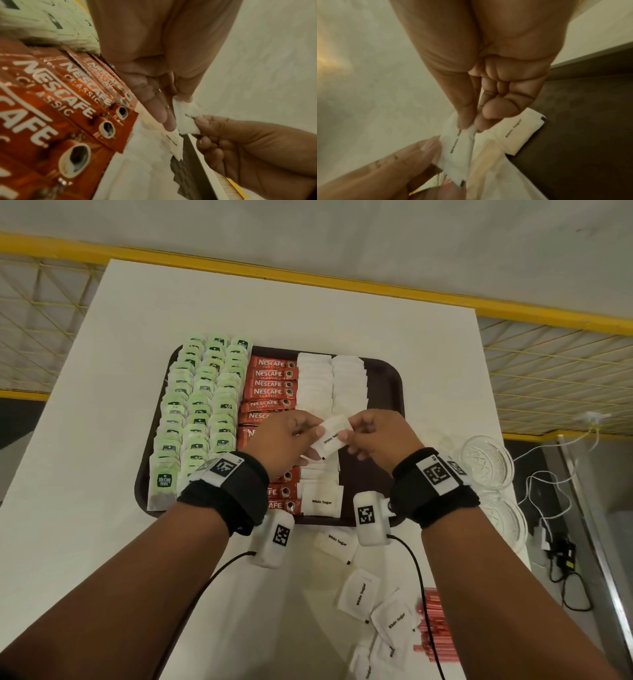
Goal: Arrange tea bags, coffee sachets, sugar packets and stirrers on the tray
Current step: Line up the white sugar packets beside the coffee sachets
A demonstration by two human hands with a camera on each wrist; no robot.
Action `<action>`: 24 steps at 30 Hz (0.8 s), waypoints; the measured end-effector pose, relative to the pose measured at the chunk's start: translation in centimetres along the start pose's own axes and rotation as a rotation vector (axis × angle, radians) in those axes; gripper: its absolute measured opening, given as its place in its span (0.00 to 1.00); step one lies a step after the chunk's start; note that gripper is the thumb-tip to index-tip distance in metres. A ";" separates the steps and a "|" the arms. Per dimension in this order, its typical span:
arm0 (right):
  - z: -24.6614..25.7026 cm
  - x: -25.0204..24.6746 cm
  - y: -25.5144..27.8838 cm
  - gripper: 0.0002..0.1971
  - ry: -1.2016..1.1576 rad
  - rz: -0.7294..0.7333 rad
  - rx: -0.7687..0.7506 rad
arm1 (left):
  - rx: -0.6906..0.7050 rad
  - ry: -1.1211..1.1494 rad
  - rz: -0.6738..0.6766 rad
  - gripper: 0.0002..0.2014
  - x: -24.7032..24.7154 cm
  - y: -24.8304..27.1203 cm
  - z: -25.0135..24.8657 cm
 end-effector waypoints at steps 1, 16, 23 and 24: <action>-0.6 -0.4 -0.2 0.02 -0.065 -0.040 0.018 | 0.006 -0.006 -0.004 0.08 0.0 0.0 -0.1; -5.1 -0.3 -1.9 0.14 0.036 -0.317 0.269 | 0.009 -0.093 -0.059 0.09 -0.1 1.5 0.4; -3.9 -1.7 1.9 0.16 0.139 -0.398 0.142 | 0.045 -0.167 -0.036 0.08 0.6 4.1 -1.1; -3.9 -1.8 2.9 0.15 0.132 -0.386 0.123 | 0.047 -0.176 -0.023 0.08 1.0 4.7 -1.2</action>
Point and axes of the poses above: each hand's wrist, its own y-axis away from the middle knuckle, its own x-axis out of the palm, z = x × y, the point moved 5 cm from there along -y, towards the middle knuckle, and after that the axes turned 8 degrees about x, right-handed, at the moved point
